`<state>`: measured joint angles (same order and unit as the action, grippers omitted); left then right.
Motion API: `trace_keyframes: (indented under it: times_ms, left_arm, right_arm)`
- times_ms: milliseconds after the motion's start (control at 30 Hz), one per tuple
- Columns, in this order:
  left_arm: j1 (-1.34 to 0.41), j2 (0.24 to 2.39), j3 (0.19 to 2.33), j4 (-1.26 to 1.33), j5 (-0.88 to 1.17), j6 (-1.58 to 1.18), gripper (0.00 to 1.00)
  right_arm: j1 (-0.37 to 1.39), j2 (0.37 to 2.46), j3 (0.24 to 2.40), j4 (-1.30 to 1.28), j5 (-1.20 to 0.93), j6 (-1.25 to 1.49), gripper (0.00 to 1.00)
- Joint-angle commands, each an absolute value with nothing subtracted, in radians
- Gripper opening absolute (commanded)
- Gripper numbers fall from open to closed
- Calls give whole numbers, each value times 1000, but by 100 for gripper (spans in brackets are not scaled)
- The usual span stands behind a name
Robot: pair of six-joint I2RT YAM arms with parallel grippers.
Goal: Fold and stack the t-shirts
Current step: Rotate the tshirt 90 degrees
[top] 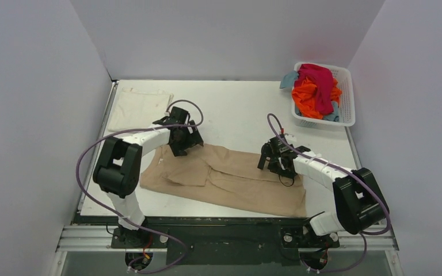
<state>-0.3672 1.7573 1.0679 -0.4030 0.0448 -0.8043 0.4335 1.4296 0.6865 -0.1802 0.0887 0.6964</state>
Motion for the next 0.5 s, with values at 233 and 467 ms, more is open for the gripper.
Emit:
trace_keyframes:
  times_ms: [233, 467]
  left_arm:
    - [-445, 2542, 2181, -443, 179, -721, 94]
    - [-439, 2876, 2552, -26, 247, -1039, 94]
  right_arm:
    - [643, 1291, 510, -266, -261, 602, 90]
    - [800, 1380, 552, -65, -359, 645, 90]
